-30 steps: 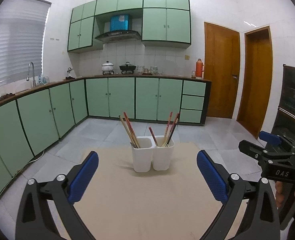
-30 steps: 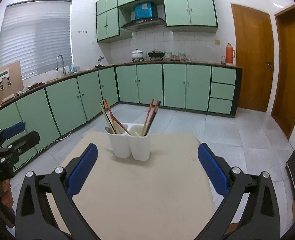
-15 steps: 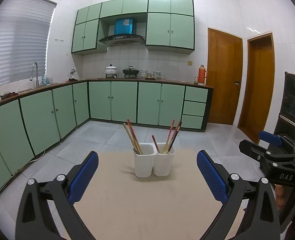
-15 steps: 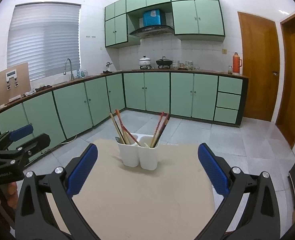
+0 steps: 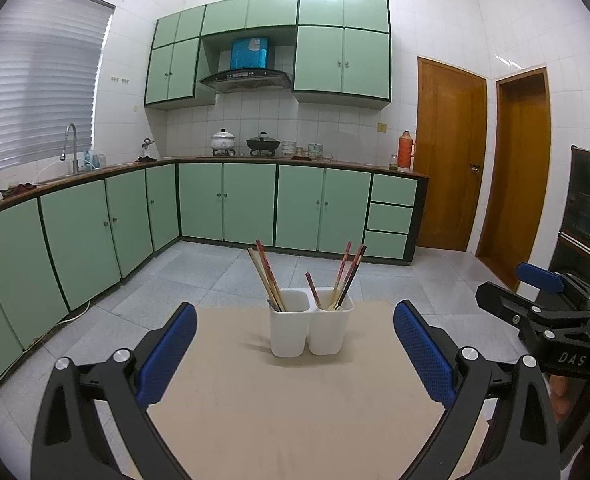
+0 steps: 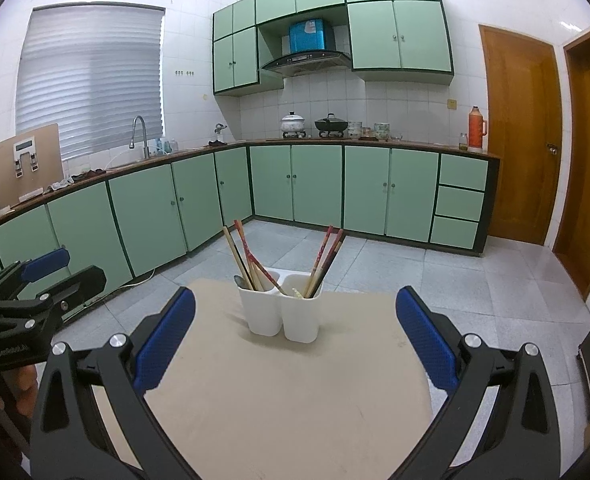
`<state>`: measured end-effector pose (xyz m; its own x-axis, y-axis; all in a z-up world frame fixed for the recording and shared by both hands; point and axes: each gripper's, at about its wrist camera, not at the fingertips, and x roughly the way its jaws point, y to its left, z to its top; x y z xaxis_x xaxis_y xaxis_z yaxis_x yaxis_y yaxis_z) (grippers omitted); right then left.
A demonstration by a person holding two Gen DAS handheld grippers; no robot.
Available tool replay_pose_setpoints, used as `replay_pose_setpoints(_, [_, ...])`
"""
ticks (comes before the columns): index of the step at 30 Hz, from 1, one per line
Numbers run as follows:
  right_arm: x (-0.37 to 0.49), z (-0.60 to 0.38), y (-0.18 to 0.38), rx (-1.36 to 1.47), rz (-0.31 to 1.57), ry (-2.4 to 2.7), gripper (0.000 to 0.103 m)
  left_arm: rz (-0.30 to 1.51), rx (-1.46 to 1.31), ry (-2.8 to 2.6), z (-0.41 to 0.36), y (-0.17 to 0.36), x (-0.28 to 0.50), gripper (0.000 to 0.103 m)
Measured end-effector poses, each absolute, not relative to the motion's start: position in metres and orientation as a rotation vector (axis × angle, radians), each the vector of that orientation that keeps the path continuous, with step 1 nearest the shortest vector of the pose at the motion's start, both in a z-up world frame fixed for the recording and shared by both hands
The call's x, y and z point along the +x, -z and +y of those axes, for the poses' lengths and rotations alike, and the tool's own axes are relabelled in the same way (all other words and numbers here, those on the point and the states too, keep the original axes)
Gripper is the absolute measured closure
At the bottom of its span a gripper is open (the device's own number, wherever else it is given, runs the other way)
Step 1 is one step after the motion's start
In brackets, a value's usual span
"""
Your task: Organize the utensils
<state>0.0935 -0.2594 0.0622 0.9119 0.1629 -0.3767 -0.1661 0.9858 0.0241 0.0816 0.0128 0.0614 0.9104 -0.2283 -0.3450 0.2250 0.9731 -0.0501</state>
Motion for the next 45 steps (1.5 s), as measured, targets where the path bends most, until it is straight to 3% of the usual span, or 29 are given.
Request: replay_pose_setpoints(45, [0.0958, -0.2569, -0.0543, -0.008, 0.396, -0.167, 0.006, 0.364, -0.010, 0.233, 0.0131, -0.0632, 0.0841, 0.006])
